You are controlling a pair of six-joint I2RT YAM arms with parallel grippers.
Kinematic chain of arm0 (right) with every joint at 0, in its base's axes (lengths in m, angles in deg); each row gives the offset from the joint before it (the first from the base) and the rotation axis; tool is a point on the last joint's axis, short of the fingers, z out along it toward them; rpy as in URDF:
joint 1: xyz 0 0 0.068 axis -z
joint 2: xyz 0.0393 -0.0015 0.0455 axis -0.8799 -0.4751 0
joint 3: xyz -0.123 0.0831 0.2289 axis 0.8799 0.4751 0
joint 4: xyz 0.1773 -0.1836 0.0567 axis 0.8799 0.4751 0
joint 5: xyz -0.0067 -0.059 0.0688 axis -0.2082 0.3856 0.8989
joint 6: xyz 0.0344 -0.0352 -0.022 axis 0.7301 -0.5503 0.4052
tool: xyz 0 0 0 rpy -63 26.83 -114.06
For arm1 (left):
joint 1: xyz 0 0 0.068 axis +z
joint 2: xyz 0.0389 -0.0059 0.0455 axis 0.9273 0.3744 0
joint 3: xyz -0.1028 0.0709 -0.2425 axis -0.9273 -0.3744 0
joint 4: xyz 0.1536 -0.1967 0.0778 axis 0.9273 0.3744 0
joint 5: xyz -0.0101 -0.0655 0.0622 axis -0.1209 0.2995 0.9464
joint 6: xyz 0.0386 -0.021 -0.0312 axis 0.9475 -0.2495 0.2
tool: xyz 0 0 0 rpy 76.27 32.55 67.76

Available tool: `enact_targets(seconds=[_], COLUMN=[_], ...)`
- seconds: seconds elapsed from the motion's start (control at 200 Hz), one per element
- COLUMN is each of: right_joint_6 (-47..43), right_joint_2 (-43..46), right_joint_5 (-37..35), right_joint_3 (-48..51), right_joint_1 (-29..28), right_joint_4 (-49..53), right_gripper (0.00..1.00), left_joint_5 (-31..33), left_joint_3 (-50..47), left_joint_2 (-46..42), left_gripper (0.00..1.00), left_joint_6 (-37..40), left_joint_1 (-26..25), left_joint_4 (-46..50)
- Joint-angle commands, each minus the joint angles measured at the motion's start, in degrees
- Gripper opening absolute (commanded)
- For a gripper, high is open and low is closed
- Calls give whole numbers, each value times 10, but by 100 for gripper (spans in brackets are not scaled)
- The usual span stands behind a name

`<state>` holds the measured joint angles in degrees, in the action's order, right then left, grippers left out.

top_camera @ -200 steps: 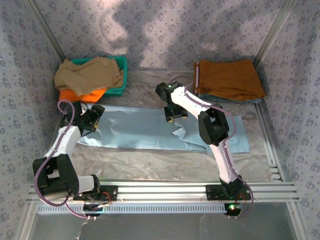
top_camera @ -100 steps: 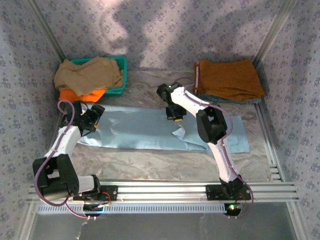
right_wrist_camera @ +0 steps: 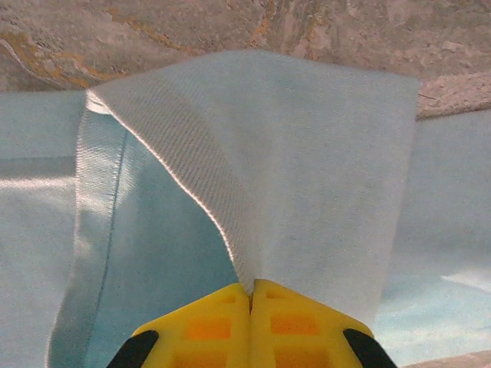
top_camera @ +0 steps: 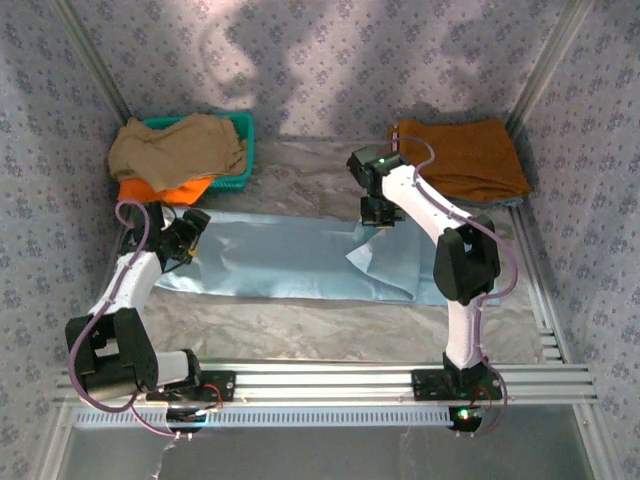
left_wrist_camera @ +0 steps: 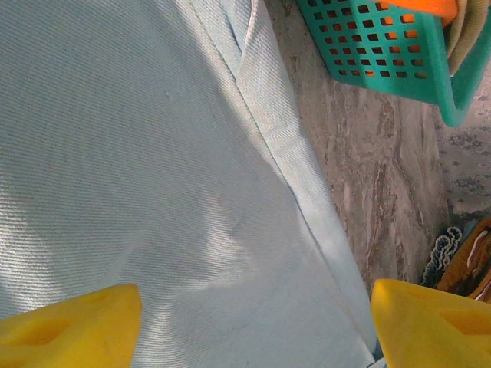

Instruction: Fold and stack the trousers

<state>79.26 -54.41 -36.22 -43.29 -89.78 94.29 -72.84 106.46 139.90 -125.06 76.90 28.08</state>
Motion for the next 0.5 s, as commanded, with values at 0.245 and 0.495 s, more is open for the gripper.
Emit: enact_targets(seconds=[0.245, 0.495], right_joint_6=[-6, 12], right_joint_2=[-147, -170], right_joint_5=[46, -23], right_joint_3=[-130, -170], right_joint_1=[-67, -68], right_joint_4=[30, 96], right_gripper=[45, 70], left_joint_5=[-14, -18], left_joint_3=[0, -6], left_joint_2=[-26, -24], left_gripper=[79, 79], left_joint_6=[1, -3], left_joint_1=[3, 7], left_joint_4=[10, 3])
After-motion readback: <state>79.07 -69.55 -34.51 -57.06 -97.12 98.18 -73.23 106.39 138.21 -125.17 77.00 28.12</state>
